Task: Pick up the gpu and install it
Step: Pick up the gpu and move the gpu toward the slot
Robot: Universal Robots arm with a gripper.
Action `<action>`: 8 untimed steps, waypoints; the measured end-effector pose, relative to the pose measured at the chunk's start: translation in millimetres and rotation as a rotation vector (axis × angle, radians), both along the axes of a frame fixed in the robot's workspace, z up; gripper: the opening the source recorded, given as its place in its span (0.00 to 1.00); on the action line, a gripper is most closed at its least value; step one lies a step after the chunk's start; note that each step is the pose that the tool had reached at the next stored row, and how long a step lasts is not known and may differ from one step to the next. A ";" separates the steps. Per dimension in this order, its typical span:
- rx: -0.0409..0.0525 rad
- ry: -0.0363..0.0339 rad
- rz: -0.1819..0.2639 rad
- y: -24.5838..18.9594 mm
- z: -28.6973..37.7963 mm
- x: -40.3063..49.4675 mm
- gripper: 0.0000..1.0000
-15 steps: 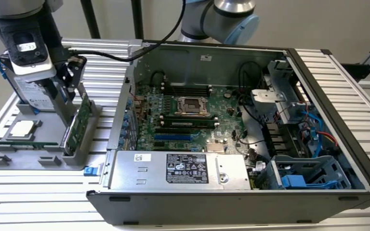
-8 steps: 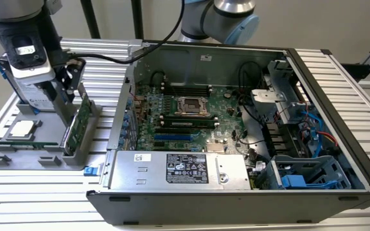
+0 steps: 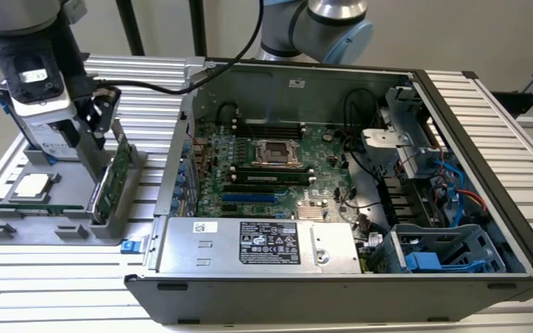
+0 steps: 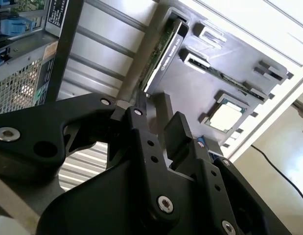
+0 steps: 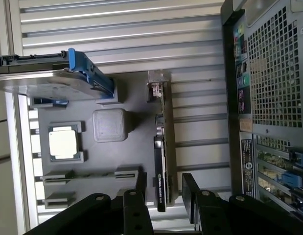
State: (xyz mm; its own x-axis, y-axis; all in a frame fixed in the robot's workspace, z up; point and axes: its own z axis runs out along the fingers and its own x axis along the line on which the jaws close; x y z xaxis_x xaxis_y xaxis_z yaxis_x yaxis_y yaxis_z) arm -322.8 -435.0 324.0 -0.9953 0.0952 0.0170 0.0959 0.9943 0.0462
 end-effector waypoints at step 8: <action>-0.0001 0.0008 0.000 -0.4 -1.2 -0.6 1.00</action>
